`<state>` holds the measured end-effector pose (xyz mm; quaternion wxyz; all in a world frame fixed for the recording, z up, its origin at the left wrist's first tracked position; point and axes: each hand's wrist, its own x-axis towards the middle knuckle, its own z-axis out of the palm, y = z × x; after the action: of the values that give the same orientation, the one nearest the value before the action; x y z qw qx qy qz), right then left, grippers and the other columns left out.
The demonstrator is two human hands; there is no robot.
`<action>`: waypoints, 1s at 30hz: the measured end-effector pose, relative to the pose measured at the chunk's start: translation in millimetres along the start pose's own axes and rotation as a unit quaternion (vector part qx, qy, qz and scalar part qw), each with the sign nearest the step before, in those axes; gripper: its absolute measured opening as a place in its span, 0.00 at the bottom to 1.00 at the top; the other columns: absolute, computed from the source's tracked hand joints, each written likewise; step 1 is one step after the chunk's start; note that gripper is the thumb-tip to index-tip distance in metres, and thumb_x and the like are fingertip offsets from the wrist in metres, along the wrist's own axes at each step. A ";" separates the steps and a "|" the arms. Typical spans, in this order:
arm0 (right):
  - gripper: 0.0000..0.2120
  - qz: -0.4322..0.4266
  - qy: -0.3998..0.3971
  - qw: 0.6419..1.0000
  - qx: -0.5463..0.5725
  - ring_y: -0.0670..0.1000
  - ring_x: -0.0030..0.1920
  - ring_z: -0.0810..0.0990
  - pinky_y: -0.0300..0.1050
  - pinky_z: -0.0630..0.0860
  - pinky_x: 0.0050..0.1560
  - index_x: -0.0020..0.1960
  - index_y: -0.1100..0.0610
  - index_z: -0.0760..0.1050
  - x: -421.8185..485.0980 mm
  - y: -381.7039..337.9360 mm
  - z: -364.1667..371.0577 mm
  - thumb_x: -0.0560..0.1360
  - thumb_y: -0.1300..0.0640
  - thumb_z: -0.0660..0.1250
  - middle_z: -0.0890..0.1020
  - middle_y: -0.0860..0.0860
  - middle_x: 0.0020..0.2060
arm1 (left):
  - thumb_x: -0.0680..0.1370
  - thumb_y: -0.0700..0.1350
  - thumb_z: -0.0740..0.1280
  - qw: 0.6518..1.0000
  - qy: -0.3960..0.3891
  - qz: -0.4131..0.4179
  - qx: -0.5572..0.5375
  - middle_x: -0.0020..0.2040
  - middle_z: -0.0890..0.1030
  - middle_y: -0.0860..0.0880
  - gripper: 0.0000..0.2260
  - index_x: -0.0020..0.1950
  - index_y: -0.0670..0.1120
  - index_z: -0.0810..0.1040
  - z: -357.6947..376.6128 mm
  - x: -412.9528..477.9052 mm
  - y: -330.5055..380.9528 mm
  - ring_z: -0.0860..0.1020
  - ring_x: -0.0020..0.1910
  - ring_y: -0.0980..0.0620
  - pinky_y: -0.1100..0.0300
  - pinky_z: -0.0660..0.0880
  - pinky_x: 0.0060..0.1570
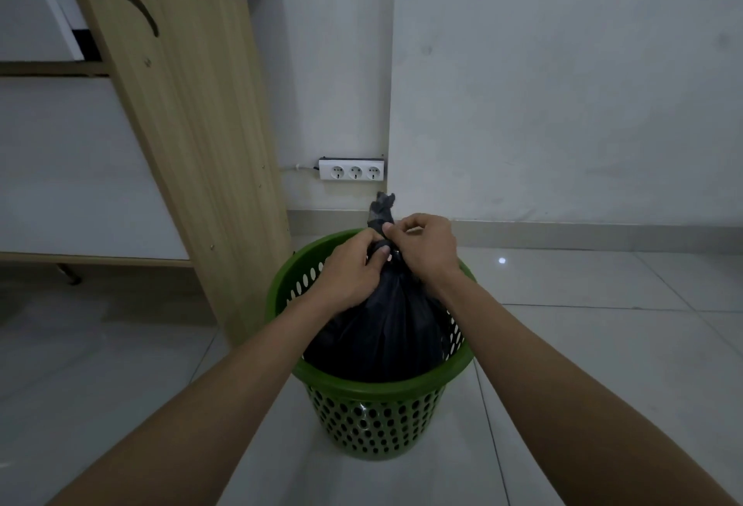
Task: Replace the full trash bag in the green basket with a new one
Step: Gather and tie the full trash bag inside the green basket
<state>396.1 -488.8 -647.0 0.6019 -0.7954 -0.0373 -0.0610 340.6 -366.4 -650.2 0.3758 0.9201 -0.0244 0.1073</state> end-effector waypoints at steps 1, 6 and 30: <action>0.12 -0.051 -0.011 0.997 -0.063 0.50 0.35 0.81 0.43 0.77 0.40 0.37 0.57 0.80 -0.4 -0.7 -0.8 0.76 0.52 0.72 0.84 0.53 0.33 | 0.82 0.48 0.61 1.000 0.016 0.008 0.013 0.51 0.80 0.47 0.08 0.55 0.46 0.76 0.2 0.6 -1.3 0.78 0.49 0.48 0.52 0.75 0.51; 0.19 -0.161 -0.152 0.953 -0.206 0.44 0.30 0.72 0.44 0.66 0.34 0.34 0.53 0.74 -2.0 -5.8 -14.4 0.83 0.49 0.61 0.75 0.46 0.28 | 0.83 0.47 0.60 0.997 0.069 0.011 0.026 0.57 0.67 0.45 0.10 0.55 0.41 0.74 -1.5 2.5 -2.2 0.73 0.48 0.50 0.65 0.65 0.43; 0.08 0.154 -0.278 0.898 0.304 0.48 0.33 0.80 0.42 0.80 0.38 0.44 0.58 0.71 -2.9 -10.7 -30.0 0.80 0.67 0.62 0.80 0.53 0.34 | 0.78 0.32 0.65 0.981 0.051 0.043 -0.180 0.43 0.79 0.47 0.06 0.46 0.42 0.77 -5.9 7.7 -10.0 0.76 0.41 0.54 0.61 0.72 0.44</action>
<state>390.2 -514.7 -629.2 0.7817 -0.5536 -0.0965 0.2705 348.3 -354.9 -651.3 0.5308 0.8291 -0.0641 0.1639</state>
